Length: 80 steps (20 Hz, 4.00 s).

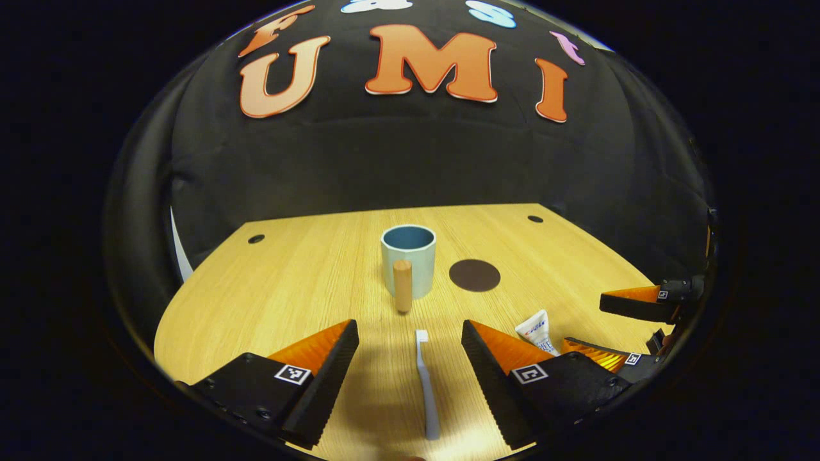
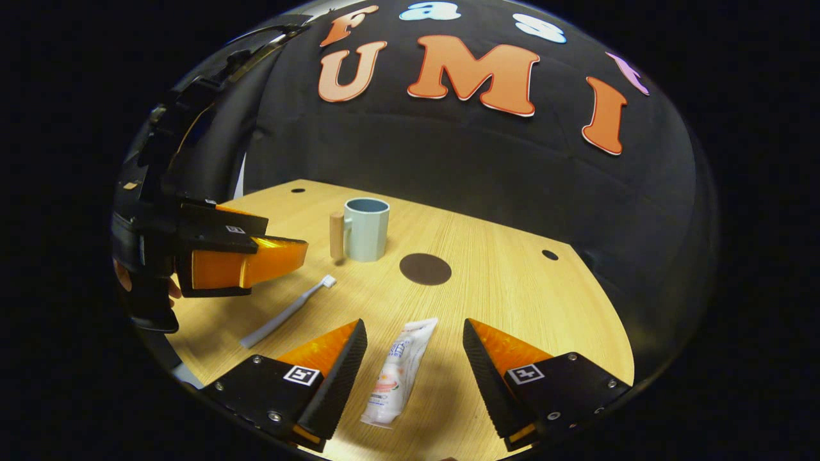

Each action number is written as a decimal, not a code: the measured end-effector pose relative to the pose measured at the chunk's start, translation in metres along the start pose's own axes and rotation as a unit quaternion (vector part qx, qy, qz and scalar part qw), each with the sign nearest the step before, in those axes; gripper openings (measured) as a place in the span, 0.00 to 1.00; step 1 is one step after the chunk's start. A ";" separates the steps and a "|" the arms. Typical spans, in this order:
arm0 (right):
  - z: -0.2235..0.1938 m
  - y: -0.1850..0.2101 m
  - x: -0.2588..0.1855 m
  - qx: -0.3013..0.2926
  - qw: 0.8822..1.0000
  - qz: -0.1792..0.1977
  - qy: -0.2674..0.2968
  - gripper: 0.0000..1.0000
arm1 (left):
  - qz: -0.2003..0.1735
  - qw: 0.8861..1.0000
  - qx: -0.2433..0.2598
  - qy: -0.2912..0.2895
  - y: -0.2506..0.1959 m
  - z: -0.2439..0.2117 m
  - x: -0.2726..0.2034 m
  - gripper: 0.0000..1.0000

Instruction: Put the toothbrush and toothpaste on the desktop into the cup, then pick up the cup and place it on the coaster on the desktop.

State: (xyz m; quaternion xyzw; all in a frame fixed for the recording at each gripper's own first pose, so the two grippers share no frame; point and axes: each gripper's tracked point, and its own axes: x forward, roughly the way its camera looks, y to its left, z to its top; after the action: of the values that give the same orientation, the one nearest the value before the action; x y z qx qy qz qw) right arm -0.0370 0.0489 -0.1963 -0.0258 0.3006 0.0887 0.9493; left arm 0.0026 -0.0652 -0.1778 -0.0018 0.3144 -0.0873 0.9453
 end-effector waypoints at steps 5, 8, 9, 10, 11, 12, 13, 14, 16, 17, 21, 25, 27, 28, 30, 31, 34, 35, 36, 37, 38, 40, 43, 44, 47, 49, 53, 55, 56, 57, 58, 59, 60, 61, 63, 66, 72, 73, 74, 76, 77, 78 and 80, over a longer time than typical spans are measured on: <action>-0.017 0.006 0.005 -0.014 0.999 0.009 0.038 0.81 | -0.007 0.997 -0.003 0.075 -0.005 -0.027 0.012 0.98; -0.030 0.008 0.007 -0.019 0.998 0.011 0.060 0.77 | -0.012 0.992 -0.013 0.121 -0.007 -0.044 0.017 0.98; -0.032 0.009 0.007 -0.018 0.997 0.013 0.067 0.77 | -0.012 0.991 -0.017 0.135 -0.009 -0.049 0.021 0.98; -0.035 0.011 0.009 -0.016 0.997 0.016 0.074 0.73 | -0.011 0.989 -0.025 0.146 -0.009 -0.055 0.024 0.98; -0.039 0.013 0.012 -0.015 0.996 0.019 0.082 0.72 | -0.014 0.986 -0.031 0.160 -0.011 -0.060 0.026 0.98; -0.046 0.013 0.016 -0.014 0.996 0.019 0.088 0.67 | -0.012 0.985 -0.037 0.169 -0.011 -0.064 0.029 0.97; -0.049 0.013 0.018 -0.012 0.995 0.020 0.096 0.68 | -0.012 0.983 -0.043 0.180 -0.013 -0.067 0.030 0.96; -0.056 0.013 0.020 -0.010 0.994 0.020 0.104 0.66 | -0.010 0.981 -0.044 0.186 -0.012 -0.068 0.029 0.95; -0.060 0.013 0.025 0.000 0.993 0.021 0.115 0.64 | -0.007 0.979 -0.043 0.197 -0.013 -0.071 0.032 0.92; -0.060 0.013 0.028 0.004 0.993 0.020 0.118 0.64 | -0.006 0.978 -0.043 0.206 -0.015 -0.073 0.034 0.79; -0.058 0.012 0.035 0.028 0.992 0.021 0.122 0.63 | 0.015 0.975 -0.044 0.215 -0.010 -0.077 0.040 0.67; -0.057 0.015 0.036 0.037 0.991 0.025 0.122 0.47 | 0.038 0.972 -0.048 0.225 0.000 -0.069 0.040 0.30; -0.058 0.008 0.040 0.041 0.991 0.016 0.123 0.42 | 0.038 0.971 -0.059 0.227 0.002 -0.057 0.045 0.12; -0.058 0.008 0.039 0.051 0.991 0.019 0.124 0.25 | 0.037 0.973 -0.059 0.222 0.001 -0.066 0.047 0.12; -0.057 0.007 0.042 0.071 0.989 0.026 0.125 0.20 | 0.029 0.975 -0.062 0.210 0.002 -0.059 0.048 0.10; -0.056 0.007 0.043 0.082 0.988 0.028 0.125 0.18 | 0.020 0.977 -0.065 0.203 0.002 -0.058 0.050 0.07; -0.055 0.006 0.039 0.116 0.984 0.044 0.125 0.11 | 0.000 0.981 -0.065 0.184 0.001 -0.055 0.049 0.07; -0.054 0.007 0.039 0.125 0.983 0.047 0.125 0.10 | -0.003 0.982 -0.065 0.177 0.001 -0.054 0.049 0.07; -0.054 0.006 0.040 0.132 0.982 0.049 0.123 0.10 | -0.005 0.983 -0.062 0.173 0.001 -0.056 0.049 0.05; -0.051 0.007 0.040 0.136 0.982 0.051 0.119 0.10 | -0.006 0.985 -0.057 0.164 0.002 -0.055 0.050 0.05; -0.048 0.007 0.039 0.138 0.983 0.052 0.112 0.10 | -0.007 0.986 -0.056 0.159 0.002 -0.056 0.050 0.05; -0.038 0.010 0.040 0.137 0.985 0.060 0.088 0.09 | -0.014 0.988 -0.053 0.146 0.002 -0.055 0.049 0.04; -0.028 0.012 0.036 0.138 0.985 0.070 0.072 0.09 | -0.027 0.990 -0.053 0.125 0.001 -0.051 0.046 0.03; -0.026 0.012 0.035 0.137 0.986 0.071 0.066 0.09 | -0.030 0.992 -0.052 0.113 0.001 -0.048 0.045 0.03; -0.012 0.007 0.032 0.140 0.987 0.067 0.044 0.09 | -0.031 0.995 -0.044 0.081 0.002 -0.036 0.037 0.02; -0.003 0.005 0.029 0.141 0.987 0.067 0.027 0.09 | -0.025 0.998 -0.036 0.043 0.008 -0.019 0.031 0.02; 0.014 -0.001 0.026 0.142 0.988 0.065 -0.007 0.09 | -0.020 0.998 -0.049 -0.028 0.013 0.020 0.016 0.02; 0.019 -0.003 0.025 0.144 0.987 0.063 -0.023 0.09 | -0.020 0.996 -0.065 -0.059 0.016 0.044 0.013 0.02; 0.021 -0.003 0.024 0.145 0.987 0.064 -0.028 0.09 | -0.016 0.995 -0.068 -0.074 0.020 0.055 0.012 0.02; 0.025 -0.004 0.024 0.145 0.987 0.064 -0.034 0.09 | -0.015 0.994 -0.074 -0.084 0.022 0.065 0.011 0.02; 0.029 -0.006 0.023 0.143 0.987 0.063 -0.041 0.09 | -0.018 0.993 -0.079 -0.091 0.023 0.074 0.008 0.02; 0.034 -0.008 0.023 0.140 0.987 0.061 -0.047 0.09 | -0.017 0.992 -0.082 -0.099 0.027 0.085 0.008 0.02; 0.040 -0.011 0.023 0.138 0.987 0.059 -0.053 0.09 | -0.016 0.991 -0.083 -0.108 0.030 0.093 0.008 0.02; 0.046 -0.013 0.025 0.136 0.987 0.058 -0.058 0.09 | -0.016 0.989 -0.086 -0.117 0.032 0.104 0.009 0.02; 0.057 -0.018 0.027 0.135 0.987 0.056 -0.066 0.09 | -0.017 0.987 -0.092 -0.131 0.034 0.124 0.015 0.02; 0.076 -0.028 0.029 0.130 0.987 0.050 -0.082 0.09 | -0.021 0.982 -0.102 -0.155 0.042 0.160 0.023 0.02; 0.100 -0.045 0.046 0.127 0.986 0.045 -0.102 0.09 | -0.032 0.975 -0.093 -0.198 0.040 0.220 0.059 0.01; 0.102 -0.048 0.050 0.129 0.985 0.045 -0.103 0.09 | -0.034 0.974 -0.089 -0.203 0.038 0.226 0.068 0.01; 0.106 -0.051 0.053 0.129 0.985 0.046 -0.104 0.09 | -0.035 0.974 -0.087 -0.208 0.037 0.232 0.077 0.01; 0.108 -0.058 0.060 0.125 0.986 0.037 -0.107 0.09 | -0.041 0.973 -0.080 -0.213 0.031 0.242 0.096 0.01; 0.110 -0.061 0.064 0.123 0.986 0.033 -0.108 0.09 | -0.045 0.972 -0.075 -0.217 0.028 0.246 0.105 0.01; 0.113 -0.066 0.069 0.123 0.986 0.031 -0.110 0.09 | -0.047 0.972 -0.073 -0.217 0.025 0.247 0.114 0.01; 0.119 -0.068 0.077 0.129 0.985 0.033 -0.113 0.09 | -0.051 0.972 -0.072 -0.217 0.022 0.246 0.131 0.02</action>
State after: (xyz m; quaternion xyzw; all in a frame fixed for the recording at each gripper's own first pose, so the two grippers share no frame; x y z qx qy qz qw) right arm 0.1044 0.0058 -0.1433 0.1172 0.2009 0.0826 0.9691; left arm 0.2560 -0.0780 -0.0598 -0.1045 0.1071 -0.1106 0.9825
